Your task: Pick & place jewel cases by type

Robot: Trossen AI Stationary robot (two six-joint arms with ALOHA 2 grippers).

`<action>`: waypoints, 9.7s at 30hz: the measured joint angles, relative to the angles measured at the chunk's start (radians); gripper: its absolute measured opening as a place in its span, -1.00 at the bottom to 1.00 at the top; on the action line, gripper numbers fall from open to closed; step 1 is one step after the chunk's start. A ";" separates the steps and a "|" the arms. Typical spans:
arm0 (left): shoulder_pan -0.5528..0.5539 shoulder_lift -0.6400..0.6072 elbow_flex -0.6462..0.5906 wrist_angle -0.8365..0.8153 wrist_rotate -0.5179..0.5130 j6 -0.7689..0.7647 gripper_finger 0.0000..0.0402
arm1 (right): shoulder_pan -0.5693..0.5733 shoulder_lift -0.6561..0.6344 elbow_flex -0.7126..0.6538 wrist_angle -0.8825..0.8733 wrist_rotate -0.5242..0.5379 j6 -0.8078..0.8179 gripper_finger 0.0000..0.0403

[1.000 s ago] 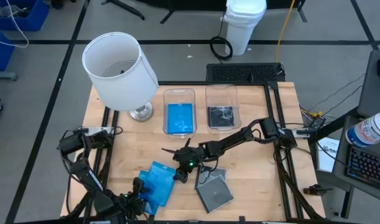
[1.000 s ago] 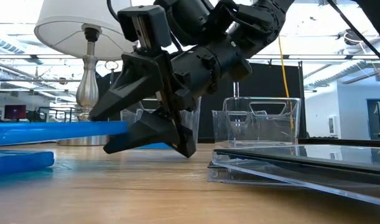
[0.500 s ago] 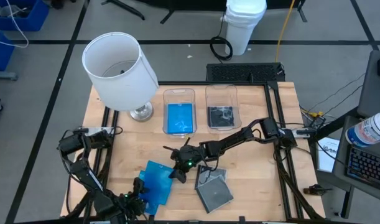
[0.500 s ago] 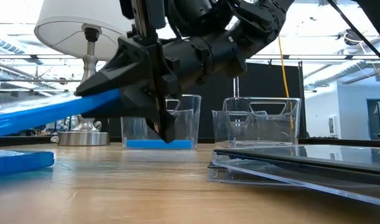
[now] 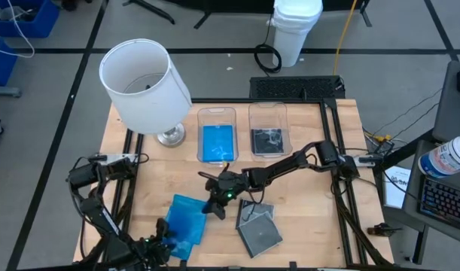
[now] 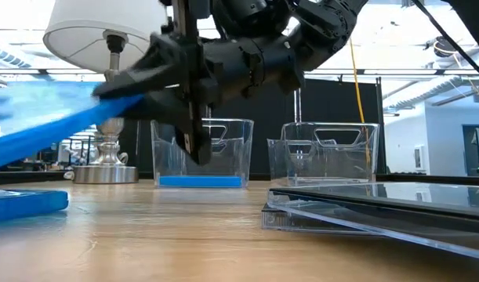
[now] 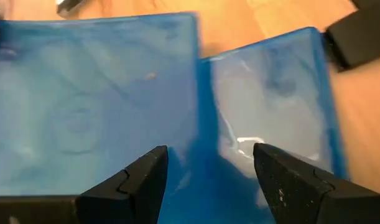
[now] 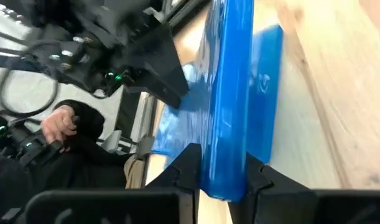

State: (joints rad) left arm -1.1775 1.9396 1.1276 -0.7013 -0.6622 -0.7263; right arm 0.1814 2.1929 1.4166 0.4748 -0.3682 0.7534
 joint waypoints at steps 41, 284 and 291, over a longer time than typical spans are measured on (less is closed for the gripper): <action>0.054 -0.002 0.034 -0.105 -0.019 0.057 0.20 | -0.585 -0.628 0.000 -0.727 -0.057 -0.609 -0.83; 0.641 0.202 0.112 0.994 0.261 1.395 0.20 | 0.673 -0.424 -0.750 0.038 0.712 0.821 0.03; 0.642 0.202 0.112 0.995 0.261 1.381 0.20 | 0.654 -0.420 -0.752 0.077 0.761 0.735 -0.10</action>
State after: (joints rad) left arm -0.5359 2.1412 1.2400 0.2935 -0.4011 0.6546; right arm 0.8351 1.7724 0.6647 0.5521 0.3927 1.4884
